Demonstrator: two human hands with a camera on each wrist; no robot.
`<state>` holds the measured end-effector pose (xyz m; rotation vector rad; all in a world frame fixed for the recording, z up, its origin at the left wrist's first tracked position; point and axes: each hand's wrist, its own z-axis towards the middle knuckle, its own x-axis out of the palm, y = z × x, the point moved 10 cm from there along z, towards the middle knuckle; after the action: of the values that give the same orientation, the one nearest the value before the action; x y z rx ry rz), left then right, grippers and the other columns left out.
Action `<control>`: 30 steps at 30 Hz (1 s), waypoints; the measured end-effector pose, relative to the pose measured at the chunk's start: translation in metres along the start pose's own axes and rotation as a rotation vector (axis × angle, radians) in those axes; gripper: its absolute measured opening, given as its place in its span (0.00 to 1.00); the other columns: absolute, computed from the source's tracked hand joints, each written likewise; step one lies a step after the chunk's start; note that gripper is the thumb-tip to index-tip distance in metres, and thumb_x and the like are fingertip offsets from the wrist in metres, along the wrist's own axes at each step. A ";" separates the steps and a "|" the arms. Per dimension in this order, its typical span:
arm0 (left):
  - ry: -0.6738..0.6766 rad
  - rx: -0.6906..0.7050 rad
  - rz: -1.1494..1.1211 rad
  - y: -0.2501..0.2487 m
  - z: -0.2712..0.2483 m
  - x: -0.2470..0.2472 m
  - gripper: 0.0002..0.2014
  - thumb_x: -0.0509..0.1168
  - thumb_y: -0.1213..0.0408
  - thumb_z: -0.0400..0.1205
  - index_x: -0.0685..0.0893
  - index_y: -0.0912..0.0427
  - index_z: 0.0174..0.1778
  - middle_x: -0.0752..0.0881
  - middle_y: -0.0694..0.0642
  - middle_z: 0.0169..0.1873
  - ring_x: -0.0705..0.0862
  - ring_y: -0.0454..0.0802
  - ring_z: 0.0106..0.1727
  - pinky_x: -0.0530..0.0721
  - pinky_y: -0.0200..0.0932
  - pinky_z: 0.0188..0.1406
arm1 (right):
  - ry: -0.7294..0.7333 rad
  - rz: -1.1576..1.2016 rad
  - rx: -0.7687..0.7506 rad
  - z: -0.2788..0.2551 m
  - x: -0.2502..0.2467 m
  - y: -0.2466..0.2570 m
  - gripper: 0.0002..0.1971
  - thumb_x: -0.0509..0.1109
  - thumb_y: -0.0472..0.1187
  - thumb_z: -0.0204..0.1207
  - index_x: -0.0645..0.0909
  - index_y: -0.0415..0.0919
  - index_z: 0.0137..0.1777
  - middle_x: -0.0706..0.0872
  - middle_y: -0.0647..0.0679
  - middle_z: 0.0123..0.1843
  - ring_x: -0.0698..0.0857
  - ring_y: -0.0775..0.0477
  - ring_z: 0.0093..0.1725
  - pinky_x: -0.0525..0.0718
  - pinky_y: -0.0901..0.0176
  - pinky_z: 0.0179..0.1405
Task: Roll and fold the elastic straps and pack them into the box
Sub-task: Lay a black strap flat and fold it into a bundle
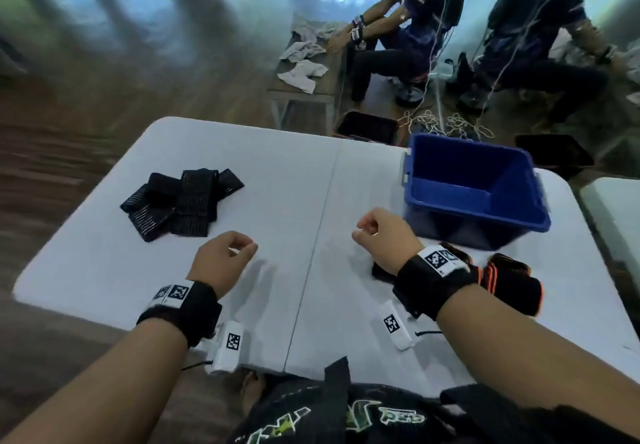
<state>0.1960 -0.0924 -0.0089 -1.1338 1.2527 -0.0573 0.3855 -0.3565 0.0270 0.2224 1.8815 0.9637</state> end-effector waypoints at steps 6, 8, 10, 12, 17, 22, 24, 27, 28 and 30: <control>-0.138 -0.051 0.035 0.074 0.022 -0.084 0.03 0.72 0.58 0.81 0.88 0.50 0.49 0.88 0.45 0.45 0.85 0.43 0.43 0.83 0.45 0.51 | 0.125 -0.039 -0.082 0.021 0.086 0.076 0.06 0.72 0.45 0.77 0.81 0.46 0.51 0.81 0.55 0.42 0.81 0.52 0.46 0.73 0.65 0.39; -0.171 -0.042 0.045 0.090 0.035 -0.104 0.05 0.71 0.60 0.82 0.88 0.52 0.52 0.87 0.48 0.48 0.84 0.47 0.43 0.81 0.43 0.52 | 0.156 -0.067 -0.094 0.027 0.109 0.097 0.07 0.72 0.45 0.77 0.81 0.46 0.52 0.83 0.54 0.44 0.81 0.51 0.46 0.74 0.62 0.41; -0.198 -0.031 0.061 0.105 0.050 -0.122 0.08 0.71 0.61 0.82 0.88 0.53 0.55 0.87 0.51 0.51 0.84 0.48 0.46 0.79 0.42 0.54 | 0.182 -0.100 -0.105 0.032 0.131 0.116 0.07 0.71 0.46 0.77 0.80 0.47 0.52 0.84 0.53 0.44 0.81 0.51 0.46 0.74 0.62 0.40; -0.234 -0.014 0.065 0.119 0.066 -0.137 0.10 0.71 0.62 0.81 0.88 0.53 0.57 0.87 0.54 0.54 0.86 0.50 0.49 0.82 0.43 0.56 | 0.209 -0.131 -0.120 0.038 0.152 0.135 0.07 0.71 0.45 0.77 0.80 0.47 0.52 0.84 0.53 0.44 0.82 0.51 0.45 0.74 0.66 0.37; -0.203 -0.040 0.042 0.150 0.096 -0.155 0.27 0.70 0.62 0.80 0.74 0.44 0.76 0.72 0.57 0.69 0.83 0.57 0.59 0.81 0.54 0.69 | 0.279 -0.187 -0.138 0.049 0.201 0.176 0.08 0.70 0.45 0.78 0.80 0.47 0.55 0.86 0.50 0.46 0.83 0.52 0.42 0.75 0.68 0.35; 0.020 -0.003 0.186 0.166 0.114 -0.134 0.32 0.69 0.60 0.81 0.69 0.44 0.82 0.76 0.58 0.72 0.79 0.62 0.69 0.79 0.60 0.71 | 0.245 -0.147 -0.112 0.064 0.239 0.197 0.10 0.70 0.41 0.77 0.80 0.51 0.57 0.89 0.48 0.47 0.85 0.48 0.45 0.76 0.66 0.35; 0.069 0.036 0.226 0.170 0.109 -0.125 0.30 0.68 0.59 0.82 0.70 0.45 0.81 0.79 0.57 0.68 0.78 0.61 0.68 0.79 0.59 0.70 | 0.218 -0.124 -0.085 0.073 0.251 0.200 0.14 0.69 0.40 0.77 0.81 0.51 0.62 0.89 0.48 0.49 0.84 0.49 0.44 0.77 0.62 0.38; 0.078 0.109 0.257 0.173 0.093 -0.117 0.26 0.67 0.57 0.82 0.74 0.47 0.78 0.79 0.51 0.66 0.75 0.56 0.67 0.78 0.52 0.68 | 0.224 -0.053 -0.007 0.083 0.266 0.199 0.20 0.72 0.39 0.75 0.80 0.52 0.67 0.87 0.48 0.45 0.83 0.49 0.39 0.84 0.58 0.37; 0.083 0.130 0.255 0.174 0.088 -0.116 0.25 0.67 0.58 0.82 0.75 0.47 0.77 0.79 0.50 0.66 0.74 0.55 0.67 0.78 0.50 0.68 | 0.225 -0.057 -0.002 0.087 0.270 0.199 0.21 0.73 0.40 0.75 0.80 0.52 0.68 0.85 0.49 0.43 0.83 0.49 0.39 0.87 0.54 0.41; 0.099 0.164 0.244 0.177 0.079 -0.114 0.24 0.67 0.58 0.82 0.77 0.48 0.76 0.79 0.49 0.65 0.74 0.54 0.65 0.76 0.48 0.67 | 0.225 -0.093 -0.002 0.092 0.276 0.200 0.23 0.74 0.41 0.74 0.80 0.51 0.70 0.83 0.52 0.41 0.83 0.49 0.40 0.88 0.50 0.48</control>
<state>0.1200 0.1134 -0.0599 -0.8393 1.4395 -0.0327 0.2716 -0.0288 -0.0403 0.0248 2.0762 0.9585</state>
